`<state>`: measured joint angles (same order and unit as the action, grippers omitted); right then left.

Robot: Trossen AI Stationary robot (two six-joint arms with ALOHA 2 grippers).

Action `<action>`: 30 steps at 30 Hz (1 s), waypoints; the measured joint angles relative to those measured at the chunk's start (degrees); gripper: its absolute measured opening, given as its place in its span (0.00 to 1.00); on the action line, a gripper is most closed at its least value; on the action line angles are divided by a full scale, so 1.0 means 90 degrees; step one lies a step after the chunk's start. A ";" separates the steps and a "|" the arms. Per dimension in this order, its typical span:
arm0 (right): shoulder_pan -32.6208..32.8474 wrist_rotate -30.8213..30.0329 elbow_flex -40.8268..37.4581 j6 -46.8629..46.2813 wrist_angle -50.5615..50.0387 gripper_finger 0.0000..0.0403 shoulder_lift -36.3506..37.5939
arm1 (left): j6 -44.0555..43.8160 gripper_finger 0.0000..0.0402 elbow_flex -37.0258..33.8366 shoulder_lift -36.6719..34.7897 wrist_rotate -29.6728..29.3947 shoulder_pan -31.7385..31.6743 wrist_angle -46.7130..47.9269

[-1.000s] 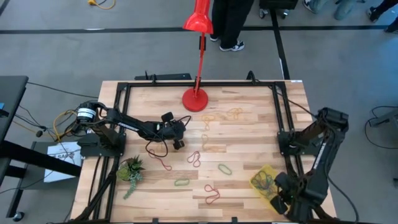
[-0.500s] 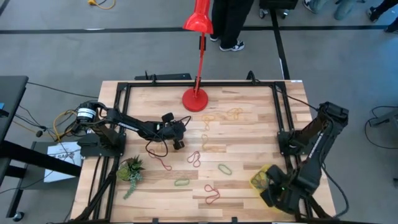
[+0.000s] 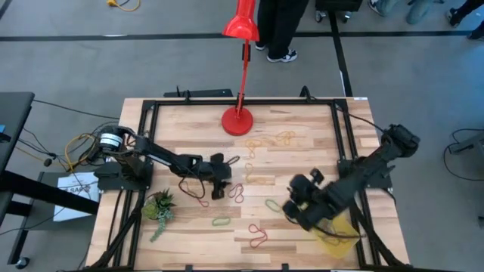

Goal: Pick and place rubber bands into bin
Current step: Put the red rubber band into the container

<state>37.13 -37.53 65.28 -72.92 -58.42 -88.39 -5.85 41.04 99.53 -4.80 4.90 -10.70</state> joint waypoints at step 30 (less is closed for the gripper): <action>-0.2001 0.1514 0.0000 0.3628 0.4597 0.14 -0.2097 | -0.0276 0.36 0.0024 0.0614 0.0174 0.0365 -0.1501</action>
<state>19.11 -23.91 65.28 -40.27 -17.05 -107.26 -8.34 41.25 105.06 -3.23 8.19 -24.21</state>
